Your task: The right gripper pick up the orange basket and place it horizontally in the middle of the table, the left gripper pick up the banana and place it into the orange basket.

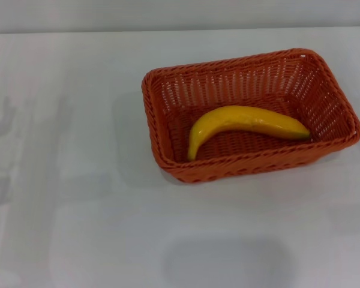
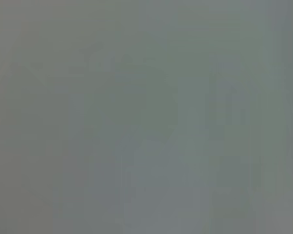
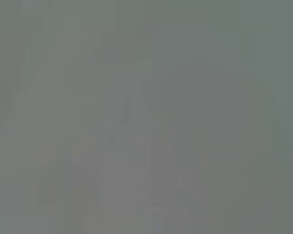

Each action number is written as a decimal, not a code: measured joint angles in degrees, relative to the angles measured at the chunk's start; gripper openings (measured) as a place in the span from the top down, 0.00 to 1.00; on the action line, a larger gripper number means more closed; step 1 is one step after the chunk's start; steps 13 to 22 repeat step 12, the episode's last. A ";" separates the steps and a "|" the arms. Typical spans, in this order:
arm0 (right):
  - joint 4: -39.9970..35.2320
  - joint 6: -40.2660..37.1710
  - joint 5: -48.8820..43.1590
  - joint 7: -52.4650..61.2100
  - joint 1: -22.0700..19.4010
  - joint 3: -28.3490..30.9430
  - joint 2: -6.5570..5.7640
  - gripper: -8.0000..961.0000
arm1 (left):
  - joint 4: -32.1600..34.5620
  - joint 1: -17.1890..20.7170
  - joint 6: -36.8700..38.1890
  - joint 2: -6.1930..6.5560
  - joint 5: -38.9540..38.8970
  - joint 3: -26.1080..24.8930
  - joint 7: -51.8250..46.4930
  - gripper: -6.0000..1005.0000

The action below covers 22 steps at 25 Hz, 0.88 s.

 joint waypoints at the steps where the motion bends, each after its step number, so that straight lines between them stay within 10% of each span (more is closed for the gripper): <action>1: 0.24 -0.12 0.01 0.00 0.04 -0.45 -0.01 0.26 | -0.05 0.06 -0.04 -0.02 0.00 0.00 0.00 0.13; 22: 0.35 1.94 3.37 -0.01 0.23 1.56 -0.22 0.26 | -0.53 2.12 -0.01 -0.19 -0.26 -0.01 -0.39 0.13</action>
